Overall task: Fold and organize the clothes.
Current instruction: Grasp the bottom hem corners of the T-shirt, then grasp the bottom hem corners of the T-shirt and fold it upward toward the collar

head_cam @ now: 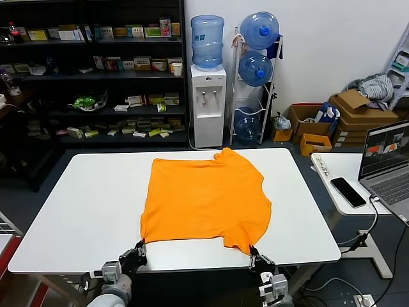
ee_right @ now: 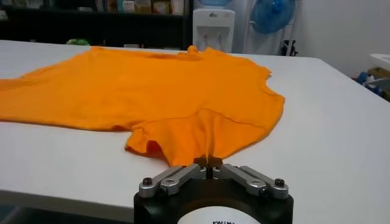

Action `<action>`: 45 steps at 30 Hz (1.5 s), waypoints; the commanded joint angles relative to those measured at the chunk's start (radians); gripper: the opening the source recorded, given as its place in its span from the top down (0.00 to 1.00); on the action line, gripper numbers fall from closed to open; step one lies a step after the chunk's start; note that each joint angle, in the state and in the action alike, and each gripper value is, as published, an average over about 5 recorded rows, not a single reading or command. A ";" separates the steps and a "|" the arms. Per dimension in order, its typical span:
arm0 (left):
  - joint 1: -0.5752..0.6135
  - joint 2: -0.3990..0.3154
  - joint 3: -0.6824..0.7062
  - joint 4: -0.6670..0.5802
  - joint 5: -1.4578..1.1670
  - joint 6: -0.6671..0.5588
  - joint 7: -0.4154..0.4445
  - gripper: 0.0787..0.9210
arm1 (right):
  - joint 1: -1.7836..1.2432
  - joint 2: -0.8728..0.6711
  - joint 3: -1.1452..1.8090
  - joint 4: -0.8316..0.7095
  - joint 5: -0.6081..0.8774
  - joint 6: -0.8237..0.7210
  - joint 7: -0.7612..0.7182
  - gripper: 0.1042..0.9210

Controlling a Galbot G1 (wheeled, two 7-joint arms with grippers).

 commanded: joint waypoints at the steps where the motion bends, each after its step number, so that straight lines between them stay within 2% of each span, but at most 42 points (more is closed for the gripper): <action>1: 0.101 0.015 -0.010 -0.126 -0.017 -0.010 -0.020 0.98 | -0.085 -0.042 -0.010 0.082 0.024 0.035 0.030 0.97; 9: 0.339 0.070 -0.074 -0.372 -0.070 -0.022 -0.064 0.98 | -0.351 -0.132 0.049 0.328 0.015 0.091 0.081 0.97; 12: 0.361 0.082 -0.075 -0.411 -0.073 -0.040 -0.068 0.98 | -0.336 -0.132 0.054 0.365 0.015 0.088 0.101 0.97; 14: 0.303 0.087 -0.069 -0.394 -0.074 -0.048 -0.060 0.98 | -0.261 -0.122 0.052 0.359 0.035 0.058 0.113 0.97; 16: 0.190 0.090 -0.055 -0.326 -0.077 -0.055 -0.047 0.98 | -0.133 -0.114 0.045 0.317 0.074 0.008 0.125 0.97; 20: -0.111 0.097 0.000 -0.120 -0.103 -0.060 -0.016 0.98 | 0.177 -0.114 0.007 0.138 0.183 -0.080 0.146 0.97; 24: -0.322 0.100 0.070 0.081 -0.140 -0.057 0.012 0.98 | 0.414 -0.132 -0.065 -0.046 0.262 -0.122 0.148 0.97; 27: -0.427 0.099 0.115 0.211 -0.147 -0.058 0.036 0.98 | 0.513 -0.146 -0.128 -0.138 0.312 -0.141 0.144 0.97; 31: -0.496 0.089 0.146 0.309 -0.136 -0.062 0.059 0.98 | 0.582 -0.148 -0.193 -0.228 0.340 -0.150 0.128 0.97; 35: -0.502 0.081 0.149 0.337 -0.121 -0.055 0.064 0.97 | 0.606 -0.137 -0.225 -0.267 0.334 -0.163 0.099 0.92; 38: -0.464 0.086 0.141 0.307 -0.105 -0.046 0.060 0.91 | 0.590 -0.132 -0.226 -0.250 0.324 -0.176 0.086 0.82; 41: -0.381 0.099 0.117 0.225 -0.076 -0.033 0.038 0.81 | 0.539 -0.144 -0.209 -0.184 0.305 -0.180 0.077 0.71; 45: -0.201 0.109 0.063 0.051 -0.039 -0.014 0.010 0.68 | 0.414 -0.181 -0.154 -0.075 0.245 -0.154 0.064 0.58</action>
